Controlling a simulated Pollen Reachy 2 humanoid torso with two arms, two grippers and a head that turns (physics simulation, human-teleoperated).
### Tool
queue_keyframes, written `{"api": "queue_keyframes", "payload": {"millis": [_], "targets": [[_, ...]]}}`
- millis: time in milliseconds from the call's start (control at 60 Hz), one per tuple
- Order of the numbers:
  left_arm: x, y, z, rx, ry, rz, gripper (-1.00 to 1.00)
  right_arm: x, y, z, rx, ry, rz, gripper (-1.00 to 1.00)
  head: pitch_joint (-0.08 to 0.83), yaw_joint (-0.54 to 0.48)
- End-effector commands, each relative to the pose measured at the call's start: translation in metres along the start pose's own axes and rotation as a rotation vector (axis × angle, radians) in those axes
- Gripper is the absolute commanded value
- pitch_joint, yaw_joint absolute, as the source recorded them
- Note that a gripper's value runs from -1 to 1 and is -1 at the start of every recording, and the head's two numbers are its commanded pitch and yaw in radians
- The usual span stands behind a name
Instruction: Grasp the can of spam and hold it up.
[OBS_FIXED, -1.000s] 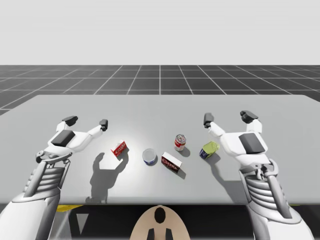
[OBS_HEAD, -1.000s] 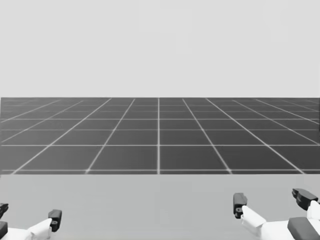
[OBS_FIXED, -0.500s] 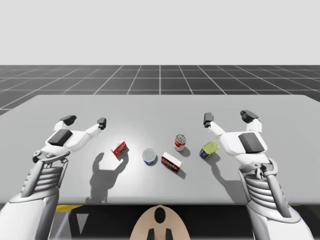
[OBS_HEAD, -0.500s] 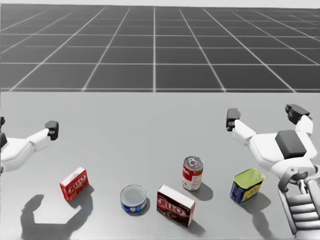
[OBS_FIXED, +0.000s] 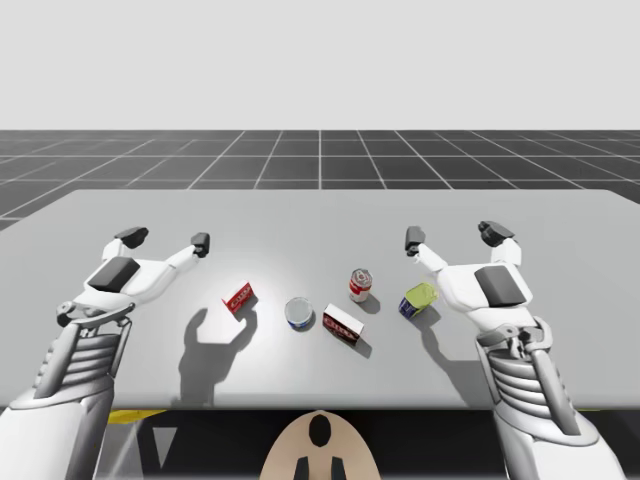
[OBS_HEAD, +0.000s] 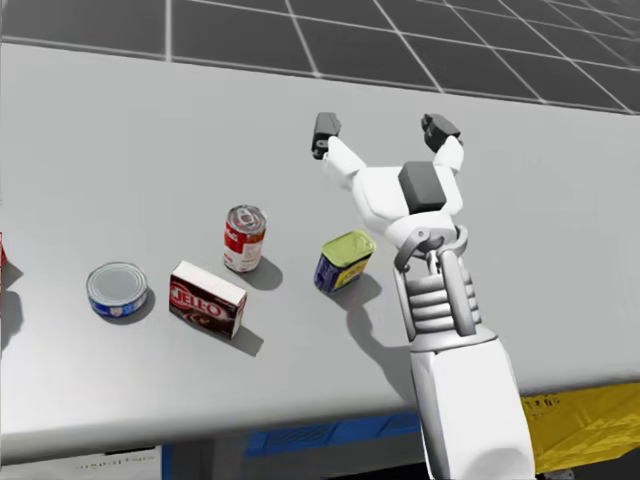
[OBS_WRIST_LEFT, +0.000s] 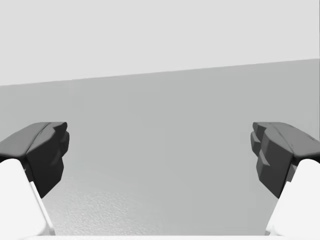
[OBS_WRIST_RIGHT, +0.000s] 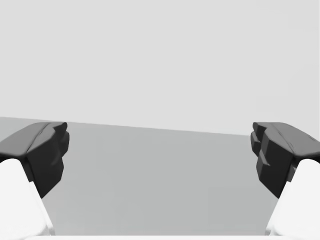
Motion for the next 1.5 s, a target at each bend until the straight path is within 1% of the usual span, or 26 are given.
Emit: {"api": "queue_keyframes", "payload": {"millis": [17,50,183,200,267,283,317,333,383,400,450,467,483,583,617,633,683,767,833,867,933,1117,1167,1300,1383,1500], "targets": [[0.001,-0.001,0.000,-0.004,-0.004,-0.001,-1.00,-0.001,0.002,0.000,0.003,0.006,-0.007,-1.00,0.675,-0.37],[0.001,-0.001,0.000,-0.004,-0.005,-0.001,-1.00,-0.001,0.001,0.001,0.015,0.006,-0.015,-1.00,0.677,-0.37],[0.001,-0.001,0.000,-0.003,-0.007,-0.002,-1.00,0.002,-0.001,0.002,0.032,0.027,-0.019,-1.00,0.671,-0.37],[0.001,-0.001,0.000,-0.002,-0.007,-0.002,-1.00,0.003,-0.002,0.004,0.039,0.032,-0.033,-1.00,0.670,-0.37],[0.000,-0.001,0.000,0.000,-0.005,-0.001,-1.00,0.006,-0.005,0.007,0.062,0.051,-0.052,-1.00,0.666,-0.37],[0.000,-0.001,0.000,0.000,-0.002,0.001,-1.00,0.008,-0.007,0.009,0.055,0.077,-0.068,-1.00,0.664,-0.36],[0.000,-0.001,-0.001,0.001,-0.001,0.001,-1.00,0.010,-0.007,0.012,0.071,0.085,-0.086,-1.00,0.662,-0.36],[0.000,-0.001,0.000,0.001,0.000,0.001,-1.00,0.011,-0.008,0.016,0.094,0.092,-0.088,-1.00,0.661,-0.36],[-0.001,-0.002,0.000,0.001,0.001,0.001,-1.00,0.011,-0.009,0.023,0.116,0.082,-0.061,-1.00,0.659,-0.36],[-0.001,-0.002,0.000,0.001,0.002,0.001,-1.00,0.010,-0.009,0.030,0.145,0.108,-0.084,-1.00,0.658,-0.36],[-0.001,-0.003,0.001,0.001,0.003,0.001,-1.00,0.007,-0.007,0.036,0.150,0.104,-0.117,-1.00,0.659,-0.36],[-0.001,-0.003,0.000,0.001,0.004,0.000,-1.00,0.005,-0.008,0.042,0.155,0.111,-0.093,-1.00,0.659,-0.36],[-0.001,-0.003,0.000,0.001,0.004,0.000,-1.00,0.004,-0.009,0.045,0.163,0.111,-0.084,-1.00,0.659,-0.36],[-0.002,-0.004,0.000,-0.001,0.008,-0.002,-1.00,-0.007,-0.017,0.063,0.233,0.129,-0.050,-1.00,0.658,-0.36],[-0.002,-0.004,0.000,-0.001,0.008,-0.002,-1.00,-0.007,-0.018,0.065,0.237,0.133,-0.048,-1.00,0.658,-0.36],[-0.002,-0.004,0.000,-0.001,0.011,-0.002,-1.00,-0.011,-0.021,0.070,0.257,0.138,-0.019,-1.00,0.657,-0.36],[-0.003,-0.004,0.000,0.000,0.012,-0.003,-1.00,-0.015,-0.024,0.074,0.258,0.147,0.007,-1.00,0.656,-0.36],[-0.003,-0.005,0.000,0.001,0.014,-0.003,-1.00,-0.025,-0.029,0.079,0.276,0.176,0.028,-1.00,0.655,-0.36],[-0.004,-0.006,-0.001,0.000,0.017,-0.010,-1.00,-0.034,-0.033,0.082,0.295,0.197,0.011,-1.00,0.656,-0.36],[-0.005,-0.007,-0.001,-0.002,0.020,-0.013,-1.00,-0.039,-0.036,0.083,0.300,0.203,0.013,-1.00,0.656,-0.36],[-0.006,-0.008,-0.002,-0.003,0.023,-0.016,-1.00,-0.048,-0.039,0.084,0.322,0.222,-0.007,-1.00,0.658,-0.36],[-0.007,-0.008,-0.002,-0.002,0.024,-0.019,-1.00,-0.071,-0.041,0.083,0.374,0.254,-0.028,-1.00,0.656,-0.36],[-0.008,-0.008,-0.002,-0.003,0.024,-0.019,-1.00,-0.076,-0.041,0.082,0.383,0.264,-0.023,-1.00,0.656,-0.36],[-0.008,-0.008,-0.002,-0.002,0.023,-0.019,-1.00,-0.091,-0.046,0.076,0.394,0.315,-0.037,-1.00,0.658,-0.36],[-0.008,-0.008,-0.002,-0.002,0.023,-0.019,-1.00,-0.101,-0.048,0.072,0.393,0.325,-0.018,-1.00,0.659,-0.36],[-0.008,-0.008,-0.002,-0.002,0.023,-0.020,-1.00,-0.111,-0.050,0.066,0.384,0.355,-0.021,-1.00,0.661,-0.36]]}}
